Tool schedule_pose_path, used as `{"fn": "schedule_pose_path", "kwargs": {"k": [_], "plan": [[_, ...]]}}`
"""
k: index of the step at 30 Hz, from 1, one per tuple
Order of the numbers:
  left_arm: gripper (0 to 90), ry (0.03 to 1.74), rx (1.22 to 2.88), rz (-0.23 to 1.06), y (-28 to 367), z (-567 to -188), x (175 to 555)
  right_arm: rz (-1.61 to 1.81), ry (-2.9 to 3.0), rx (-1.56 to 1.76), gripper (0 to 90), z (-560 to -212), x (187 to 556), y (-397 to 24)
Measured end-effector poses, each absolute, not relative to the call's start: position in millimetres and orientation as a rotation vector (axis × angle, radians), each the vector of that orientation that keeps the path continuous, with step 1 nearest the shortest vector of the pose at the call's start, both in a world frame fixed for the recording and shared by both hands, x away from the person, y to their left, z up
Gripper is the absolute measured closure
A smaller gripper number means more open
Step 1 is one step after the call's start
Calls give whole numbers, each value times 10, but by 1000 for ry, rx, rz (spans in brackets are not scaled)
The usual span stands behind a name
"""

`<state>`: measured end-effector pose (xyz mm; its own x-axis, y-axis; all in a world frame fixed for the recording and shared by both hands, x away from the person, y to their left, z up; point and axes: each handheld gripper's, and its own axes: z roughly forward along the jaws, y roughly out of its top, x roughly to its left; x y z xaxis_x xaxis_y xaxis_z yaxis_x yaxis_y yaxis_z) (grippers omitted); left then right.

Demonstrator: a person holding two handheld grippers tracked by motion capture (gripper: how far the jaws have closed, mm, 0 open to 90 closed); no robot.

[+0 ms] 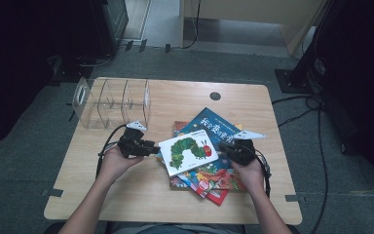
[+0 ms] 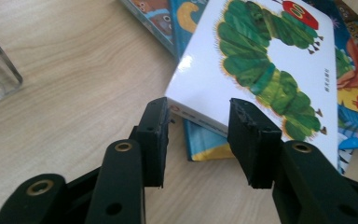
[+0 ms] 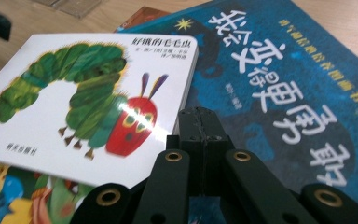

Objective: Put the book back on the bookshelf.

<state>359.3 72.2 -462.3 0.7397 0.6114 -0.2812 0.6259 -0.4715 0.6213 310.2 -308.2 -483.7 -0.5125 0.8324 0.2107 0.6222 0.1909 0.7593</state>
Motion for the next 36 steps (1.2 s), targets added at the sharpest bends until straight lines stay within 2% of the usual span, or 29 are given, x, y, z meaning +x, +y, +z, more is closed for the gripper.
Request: {"fn": "schedule_pose_path", "kwargs": {"k": [10, 20, 29, 36], "plan": [[409, 945, 2178, -51, 720, -4624, 3796, 1223, 2218, 1410, 900, -4878, 2843, -3113], [375, 922, 2190, -76, 637, -4688, 3907, 1217, 2272, 1399, 900, -4917, 2715, -3036], [371, 905, 2175, -111, 577, -4726, 3974, 1217, 2280, 1391, 900, -4956, 2753, -3017], [341, 901, 2237, -115, 454, -4766, 4010, 1231, 2277, 1382, 900, -4969, 2845, -3011]]}}
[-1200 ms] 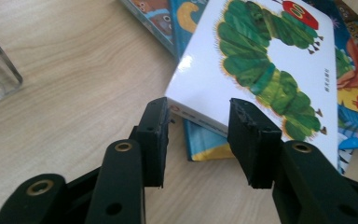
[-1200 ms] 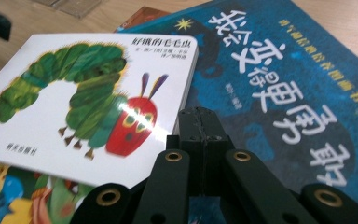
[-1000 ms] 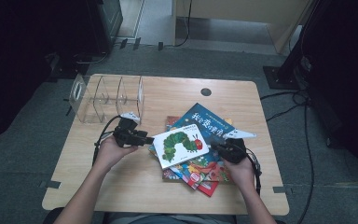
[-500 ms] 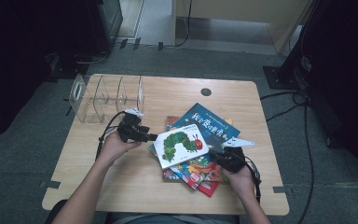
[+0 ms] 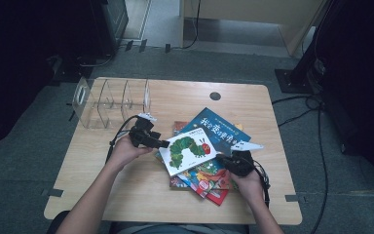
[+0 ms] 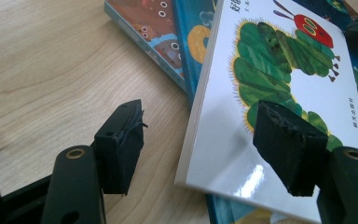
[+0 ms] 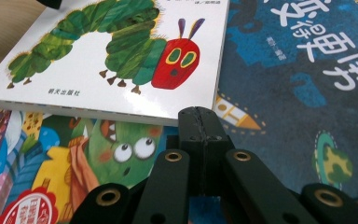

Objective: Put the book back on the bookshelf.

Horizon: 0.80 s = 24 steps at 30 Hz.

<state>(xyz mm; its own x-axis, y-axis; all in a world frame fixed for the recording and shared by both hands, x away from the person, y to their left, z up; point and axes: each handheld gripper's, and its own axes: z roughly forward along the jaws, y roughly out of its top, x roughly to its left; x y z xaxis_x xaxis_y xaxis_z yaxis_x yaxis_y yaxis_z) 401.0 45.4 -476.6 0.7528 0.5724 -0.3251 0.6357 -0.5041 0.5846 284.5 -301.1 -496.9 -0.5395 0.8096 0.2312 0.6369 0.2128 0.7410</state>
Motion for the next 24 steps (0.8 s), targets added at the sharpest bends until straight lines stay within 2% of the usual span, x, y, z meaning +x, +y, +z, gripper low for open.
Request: {"fn": "schedule_pose_path", "kwargs": {"k": [15, 24], "plan": [[319, 910, 2268, -245, 328, -4813, 4090, 1276, 2298, 1342, 900, -4991, 3065, -2875], [304, 907, 2282, -291, 256, -4827, 4107, 1273, 2434, 1215, 900, -4961, 2977, -2605]]}}
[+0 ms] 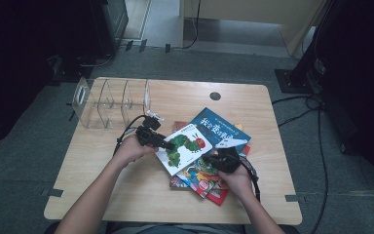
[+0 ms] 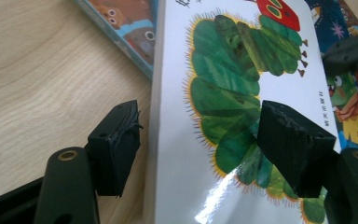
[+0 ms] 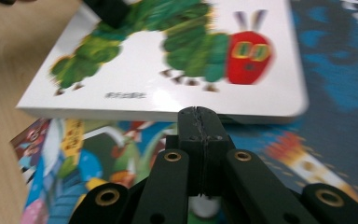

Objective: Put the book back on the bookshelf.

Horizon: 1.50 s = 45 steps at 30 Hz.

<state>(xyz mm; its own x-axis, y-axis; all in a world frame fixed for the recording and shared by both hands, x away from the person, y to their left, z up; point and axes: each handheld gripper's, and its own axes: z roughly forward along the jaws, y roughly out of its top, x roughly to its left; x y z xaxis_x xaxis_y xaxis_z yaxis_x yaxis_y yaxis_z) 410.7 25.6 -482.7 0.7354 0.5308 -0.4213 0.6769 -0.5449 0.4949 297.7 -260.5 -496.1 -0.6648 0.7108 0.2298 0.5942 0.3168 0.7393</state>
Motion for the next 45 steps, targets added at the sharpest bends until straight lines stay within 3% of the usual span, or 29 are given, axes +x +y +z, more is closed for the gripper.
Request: {"fn": "schedule_pose_path", "kwargs": {"k": [14, 21, 33, 36, 42, 45], "plan": [[294, 969, 2378, -335, 211, -4753, 4192, 1261, 2430, 1187, 900, -4952, 3055, -2438], [477, 1010, 2299, -280, 416, -4536, 4132, 1260, 2433, 1176, 900, -4955, 3108, -2381], [571, 1067, 2264, -346, 442, -4133, 3939, 1282, 2421, 1141, 900, -4911, 3188, -2307], [613, 1034, 2291, -427, 335, -4131, 3901, 1275, 2428, 1134, 900, -4910, 3193, -2296], [674, 1025, 2384, -365, 33, -4093, 3809, 1285, 2460, 1040, 900, -4896, 3166, -2143], [717, 1062, 2378, -374, 32, -4060, 3849, 1310, 2467, 1032, 842, -4895, 3175, -2142]]}}
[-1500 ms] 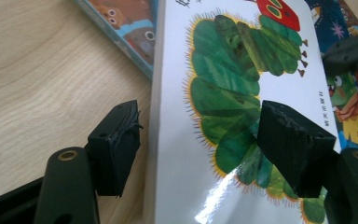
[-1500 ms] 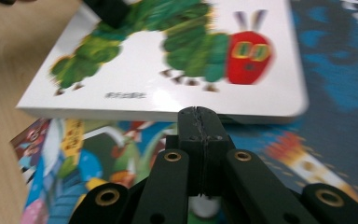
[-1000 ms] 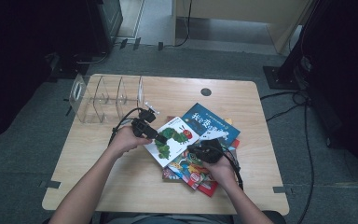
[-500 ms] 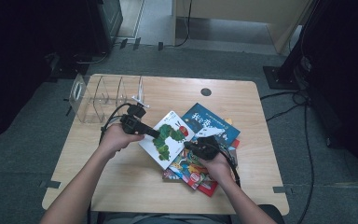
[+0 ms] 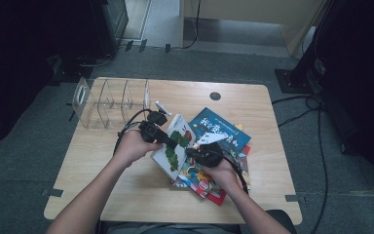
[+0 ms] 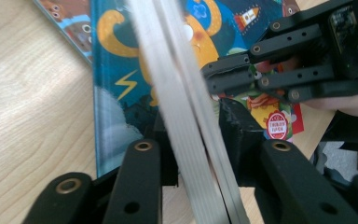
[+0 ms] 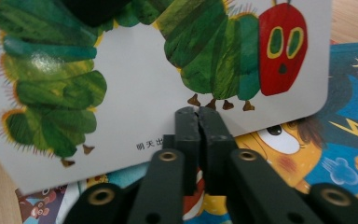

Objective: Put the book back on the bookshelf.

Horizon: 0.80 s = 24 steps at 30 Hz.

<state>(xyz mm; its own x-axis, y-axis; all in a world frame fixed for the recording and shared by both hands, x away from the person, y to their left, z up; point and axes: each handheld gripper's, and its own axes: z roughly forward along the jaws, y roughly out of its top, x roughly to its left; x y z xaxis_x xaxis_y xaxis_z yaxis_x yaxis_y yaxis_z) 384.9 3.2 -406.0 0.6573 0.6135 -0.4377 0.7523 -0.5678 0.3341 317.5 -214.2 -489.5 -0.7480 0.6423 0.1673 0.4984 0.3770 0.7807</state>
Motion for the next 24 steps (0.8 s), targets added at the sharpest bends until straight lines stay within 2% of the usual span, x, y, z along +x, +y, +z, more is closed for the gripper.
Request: {"fn": "schedule_pose_path", "kwargs": {"k": [3, 6, 8, 9, 12, 16, 24], "plan": [[770, 1065, 2383, -375, 45, -4019, 3871, 1315, 2469, 1030, 805, -4879, 3183, -2156], [774, 1057, 2419, -343, 71, -3953, 3872, 1342, 2439, 1044, 768, -4824, 3194, -2223], [774, 1051, 2421, -314, 133, -3913, 3856, 1350, 2395, 1044, 686, -4791, 3219, -2318], [774, 1051, 2421, -314, 133, -3913, 3856, 1350, 2395, 1044, 686, -4791, 3219, -2318], [774, 1065, 2395, -278, 266, -3844, 3826, 1314, 2351, 1051, 605, -4808, 3253, -2389], [773, 1125, 2366, -216, 525, -3756, 3774, 1220, 2325, 1032, 540, -4862, 3327, -2405], [773, 1223, 2326, -169, 882, -3738, 3712, 1125, 2327, 996, 497, -4922, 3418, -2362]]}}
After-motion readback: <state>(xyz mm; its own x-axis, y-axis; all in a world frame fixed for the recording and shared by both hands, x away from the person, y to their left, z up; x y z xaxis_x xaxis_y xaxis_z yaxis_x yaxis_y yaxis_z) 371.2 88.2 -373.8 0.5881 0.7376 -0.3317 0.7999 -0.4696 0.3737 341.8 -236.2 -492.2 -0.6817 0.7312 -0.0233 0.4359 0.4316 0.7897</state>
